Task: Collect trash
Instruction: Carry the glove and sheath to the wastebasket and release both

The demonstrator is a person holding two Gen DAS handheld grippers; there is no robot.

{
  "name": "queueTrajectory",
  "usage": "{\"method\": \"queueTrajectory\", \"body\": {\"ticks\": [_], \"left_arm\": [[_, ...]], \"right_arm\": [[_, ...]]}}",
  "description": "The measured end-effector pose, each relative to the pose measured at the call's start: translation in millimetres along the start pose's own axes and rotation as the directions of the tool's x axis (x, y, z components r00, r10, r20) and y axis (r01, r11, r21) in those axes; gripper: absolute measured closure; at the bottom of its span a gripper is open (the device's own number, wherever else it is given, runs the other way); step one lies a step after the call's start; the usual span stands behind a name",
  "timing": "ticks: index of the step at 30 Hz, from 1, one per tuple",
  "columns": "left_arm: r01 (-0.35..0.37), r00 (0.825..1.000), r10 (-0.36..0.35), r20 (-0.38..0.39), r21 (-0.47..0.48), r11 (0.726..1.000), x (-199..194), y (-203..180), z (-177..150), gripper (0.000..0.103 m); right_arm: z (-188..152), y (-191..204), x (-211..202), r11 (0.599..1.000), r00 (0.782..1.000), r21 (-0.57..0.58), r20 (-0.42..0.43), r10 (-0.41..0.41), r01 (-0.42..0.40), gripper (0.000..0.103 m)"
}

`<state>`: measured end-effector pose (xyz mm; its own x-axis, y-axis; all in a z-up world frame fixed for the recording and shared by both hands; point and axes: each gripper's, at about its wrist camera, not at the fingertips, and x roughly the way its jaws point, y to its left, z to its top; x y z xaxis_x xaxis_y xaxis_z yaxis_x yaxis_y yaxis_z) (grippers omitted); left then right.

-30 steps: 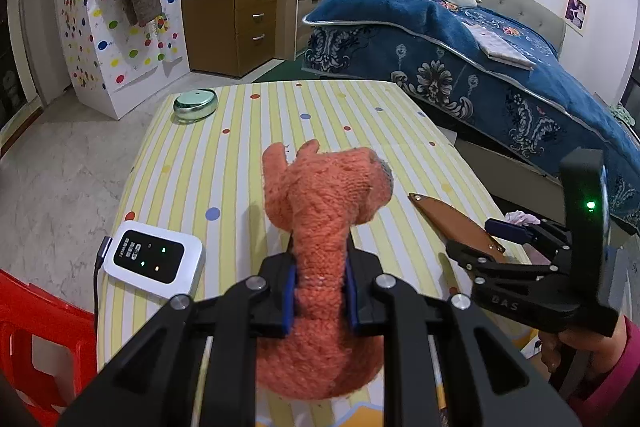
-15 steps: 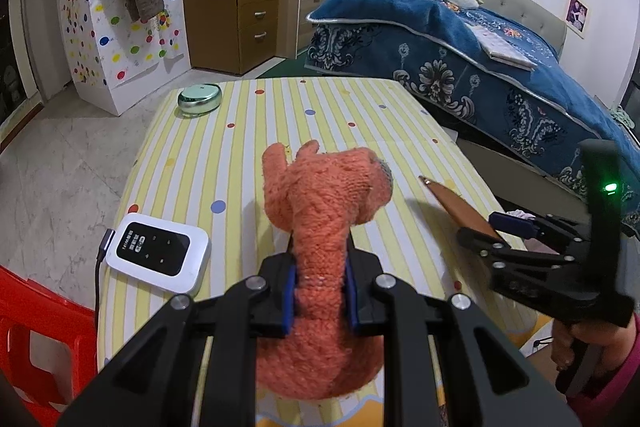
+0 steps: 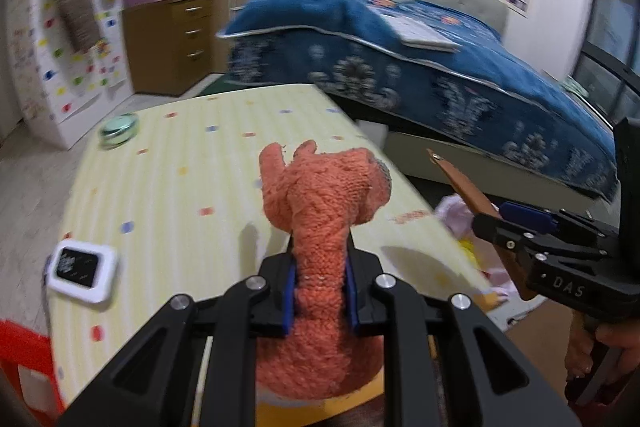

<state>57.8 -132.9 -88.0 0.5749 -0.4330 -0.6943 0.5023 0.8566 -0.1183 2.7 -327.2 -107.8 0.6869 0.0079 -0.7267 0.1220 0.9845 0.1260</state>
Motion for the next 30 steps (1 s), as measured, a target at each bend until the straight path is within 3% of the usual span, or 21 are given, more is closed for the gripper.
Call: {"method": "queueTrajectory", "body": {"ticks": [10, 17, 25, 30], "left_arm": [[0.166, 0.986, -0.164, -0.024, 0.134, 0.977, 39, -103, 19, 0.086], [0.229, 0.973, -0.223, -0.05, 0.213, 0.95, 70, -166, 28, 0.086], [0.285, 0.959, -0.27, -0.09, 0.27, 0.92, 107, -222, 40, 0.085], [0.297, 0.954, -0.274, -0.12, 0.287, 0.911, 134, -249, 48, 0.084]], "right_arm": [[-20, -88, -35, 0.972, 0.984, 0.161, 0.029, -0.177, 0.17, 0.05], [-32, -150, -48, 0.928, 0.961, 0.269, 0.028, -0.275, 0.258, 0.05], [-23, -209, -58, 0.888, 0.948, 0.374, 0.06, -0.312, 0.269, 0.05], [-16, -240, -48, 0.874, 0.956, 0.429, 0.074, -0.283, 0.226, 0.049]]}}
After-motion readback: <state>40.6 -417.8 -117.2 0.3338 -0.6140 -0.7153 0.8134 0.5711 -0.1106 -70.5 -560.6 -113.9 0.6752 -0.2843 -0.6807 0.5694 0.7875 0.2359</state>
